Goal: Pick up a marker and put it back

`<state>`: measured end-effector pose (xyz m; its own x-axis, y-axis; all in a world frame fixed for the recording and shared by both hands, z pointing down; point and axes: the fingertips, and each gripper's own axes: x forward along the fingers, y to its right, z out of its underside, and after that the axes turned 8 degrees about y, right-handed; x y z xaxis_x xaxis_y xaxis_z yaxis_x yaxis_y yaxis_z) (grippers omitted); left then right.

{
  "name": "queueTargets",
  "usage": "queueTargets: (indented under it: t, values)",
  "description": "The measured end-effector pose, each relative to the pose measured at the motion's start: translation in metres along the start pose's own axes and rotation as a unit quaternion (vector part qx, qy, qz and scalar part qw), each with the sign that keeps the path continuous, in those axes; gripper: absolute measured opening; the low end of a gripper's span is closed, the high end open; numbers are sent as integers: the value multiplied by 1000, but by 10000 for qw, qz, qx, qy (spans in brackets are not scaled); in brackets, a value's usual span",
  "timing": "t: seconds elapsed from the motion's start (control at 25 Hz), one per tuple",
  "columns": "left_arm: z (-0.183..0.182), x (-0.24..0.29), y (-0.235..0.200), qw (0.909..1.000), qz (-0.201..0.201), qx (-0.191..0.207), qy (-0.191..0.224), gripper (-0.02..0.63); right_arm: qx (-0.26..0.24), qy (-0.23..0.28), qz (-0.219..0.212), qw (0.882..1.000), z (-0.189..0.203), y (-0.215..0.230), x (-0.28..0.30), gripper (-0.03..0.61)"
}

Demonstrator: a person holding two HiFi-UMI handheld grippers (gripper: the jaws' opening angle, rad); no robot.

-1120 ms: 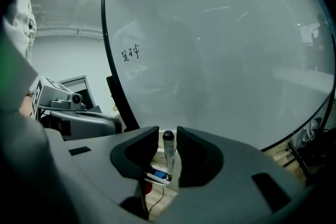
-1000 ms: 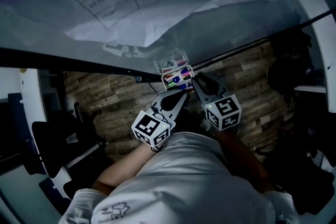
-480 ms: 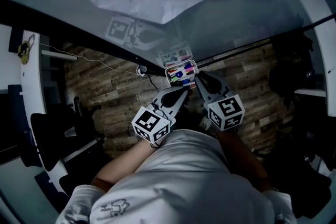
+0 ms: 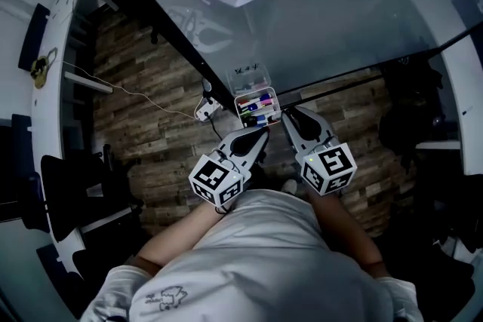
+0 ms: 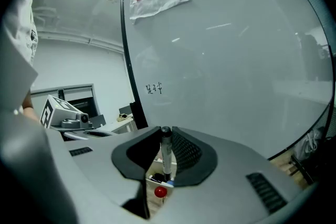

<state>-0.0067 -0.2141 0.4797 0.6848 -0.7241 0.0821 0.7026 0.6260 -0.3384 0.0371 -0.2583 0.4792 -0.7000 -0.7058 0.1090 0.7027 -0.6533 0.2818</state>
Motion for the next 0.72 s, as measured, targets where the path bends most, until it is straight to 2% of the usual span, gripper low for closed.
queueTargets:
  t: [0.4,0.72]
  values:
    - [-27,10,56,9978,150,333,547,6,-348,511,-104,9980,-50,-5,-59,74]
    - [-37,20,105,9948,251,533,835,6,-573,899,-13,9943,-82,3,-119,74]
